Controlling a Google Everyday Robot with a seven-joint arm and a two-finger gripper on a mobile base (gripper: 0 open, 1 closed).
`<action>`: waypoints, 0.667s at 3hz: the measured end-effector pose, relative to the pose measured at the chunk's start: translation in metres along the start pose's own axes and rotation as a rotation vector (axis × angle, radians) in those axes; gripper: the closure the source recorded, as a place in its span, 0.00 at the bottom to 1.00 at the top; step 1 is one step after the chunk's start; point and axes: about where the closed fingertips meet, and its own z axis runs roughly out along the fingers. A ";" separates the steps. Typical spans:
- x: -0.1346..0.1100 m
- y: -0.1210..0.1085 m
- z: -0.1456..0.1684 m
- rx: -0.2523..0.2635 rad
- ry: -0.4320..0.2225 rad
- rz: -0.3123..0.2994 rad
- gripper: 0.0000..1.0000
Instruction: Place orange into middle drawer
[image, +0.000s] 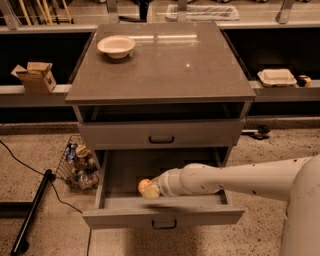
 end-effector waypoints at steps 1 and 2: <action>0.002 -0.008 0.039 -0.046 -0.022 0.030 0.82; 0.002 -0.013 0.066 -0.083 -0.029 0.046 0.59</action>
Offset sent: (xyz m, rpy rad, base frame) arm 0.0493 0.0420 -0.0753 0.1235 0.0738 0.0256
